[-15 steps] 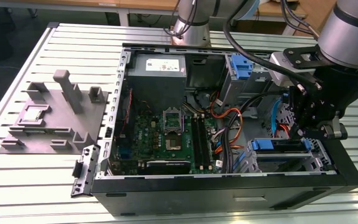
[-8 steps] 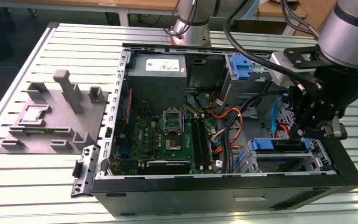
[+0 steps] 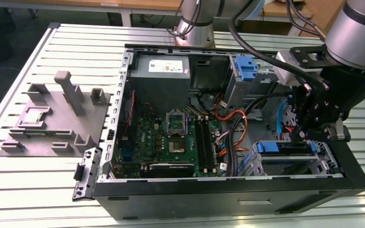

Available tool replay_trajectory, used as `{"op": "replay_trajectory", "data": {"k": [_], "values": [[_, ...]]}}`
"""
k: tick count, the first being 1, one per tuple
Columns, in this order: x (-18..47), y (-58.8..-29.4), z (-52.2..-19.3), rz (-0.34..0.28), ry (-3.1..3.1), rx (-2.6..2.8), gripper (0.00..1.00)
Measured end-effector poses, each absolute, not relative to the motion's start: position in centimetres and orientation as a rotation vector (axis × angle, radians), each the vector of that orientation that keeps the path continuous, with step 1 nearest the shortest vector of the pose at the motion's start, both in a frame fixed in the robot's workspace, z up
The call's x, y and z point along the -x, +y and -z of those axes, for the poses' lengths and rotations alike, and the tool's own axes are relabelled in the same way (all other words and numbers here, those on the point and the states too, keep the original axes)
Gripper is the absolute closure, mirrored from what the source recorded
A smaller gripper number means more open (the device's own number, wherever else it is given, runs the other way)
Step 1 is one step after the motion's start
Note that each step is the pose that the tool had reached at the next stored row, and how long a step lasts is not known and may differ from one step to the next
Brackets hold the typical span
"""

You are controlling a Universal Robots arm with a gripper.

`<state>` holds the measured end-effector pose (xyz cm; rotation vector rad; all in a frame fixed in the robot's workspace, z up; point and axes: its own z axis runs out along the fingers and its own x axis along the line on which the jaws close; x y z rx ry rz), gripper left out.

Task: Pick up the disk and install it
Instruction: 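Insert the second disk wire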

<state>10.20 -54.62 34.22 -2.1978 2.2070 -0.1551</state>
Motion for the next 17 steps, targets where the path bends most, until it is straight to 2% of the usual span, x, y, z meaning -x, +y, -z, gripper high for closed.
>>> {"op": "replay_trajectory", "data": {"k": [13, 17], "values": [[-10.2, -54.6, -34.3, 0.152, 2.206, 2.197, 0.9], [-10.2, -54.5, -35.6, 0.148, 2.204, 2.195, 0.9]]}}
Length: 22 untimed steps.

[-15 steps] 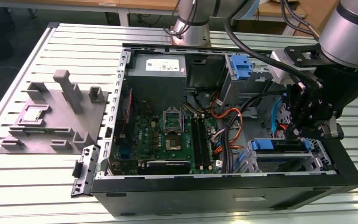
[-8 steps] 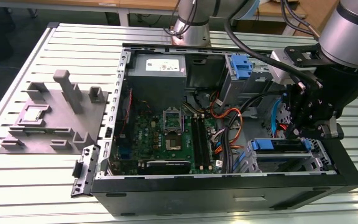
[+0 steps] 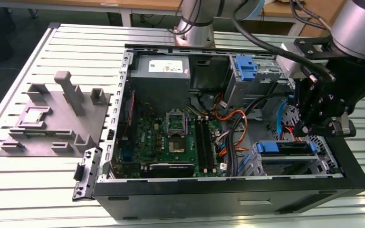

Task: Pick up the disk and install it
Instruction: 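Insert the second disk wire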

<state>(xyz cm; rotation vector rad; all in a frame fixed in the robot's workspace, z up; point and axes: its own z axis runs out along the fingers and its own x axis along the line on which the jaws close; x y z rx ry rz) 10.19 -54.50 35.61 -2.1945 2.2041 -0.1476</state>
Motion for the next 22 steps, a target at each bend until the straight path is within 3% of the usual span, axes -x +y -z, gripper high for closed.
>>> {"op": "replay_trajectory", "data": {"k": [22], "values": [[-9.37, -53.83, -36.77, 0.146, 2.204, 2.194, 0.9]]}}
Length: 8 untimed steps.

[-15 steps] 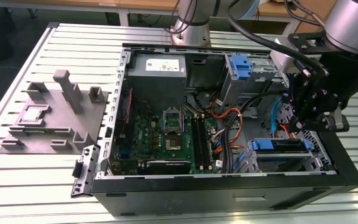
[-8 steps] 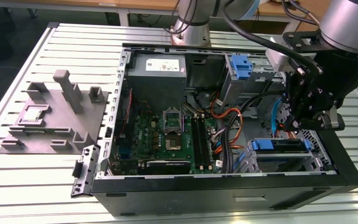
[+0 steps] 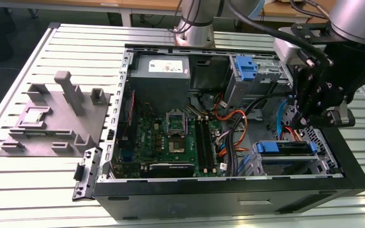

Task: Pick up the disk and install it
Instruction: 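Insert the second disk wire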

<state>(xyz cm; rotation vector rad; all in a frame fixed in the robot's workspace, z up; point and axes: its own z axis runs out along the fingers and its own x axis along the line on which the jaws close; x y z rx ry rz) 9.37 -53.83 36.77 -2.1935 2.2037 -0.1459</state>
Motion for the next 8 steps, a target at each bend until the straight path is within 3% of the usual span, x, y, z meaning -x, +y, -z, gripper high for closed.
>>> {"op": "replay_trajectory", "data": {"k": [8], "values": [[-9.4, -52.5, -37.0, 0.146, 2.204, 2.194, 0.9]]}}
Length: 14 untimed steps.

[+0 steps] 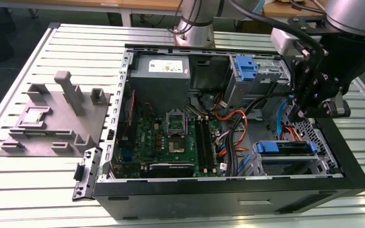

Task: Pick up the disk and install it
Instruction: 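Insert the second disk wire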

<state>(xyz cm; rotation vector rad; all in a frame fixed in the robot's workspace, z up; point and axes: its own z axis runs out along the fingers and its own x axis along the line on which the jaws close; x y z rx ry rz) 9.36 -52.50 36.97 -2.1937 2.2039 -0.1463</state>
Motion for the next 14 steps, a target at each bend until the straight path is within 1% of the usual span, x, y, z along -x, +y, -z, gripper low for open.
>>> {"op": "replay_trajectory", "data": {"k": [14], "values": [[-9.4, -49.5, -37.9, 0.146, 2.204, 2.193, 0.9]]}}
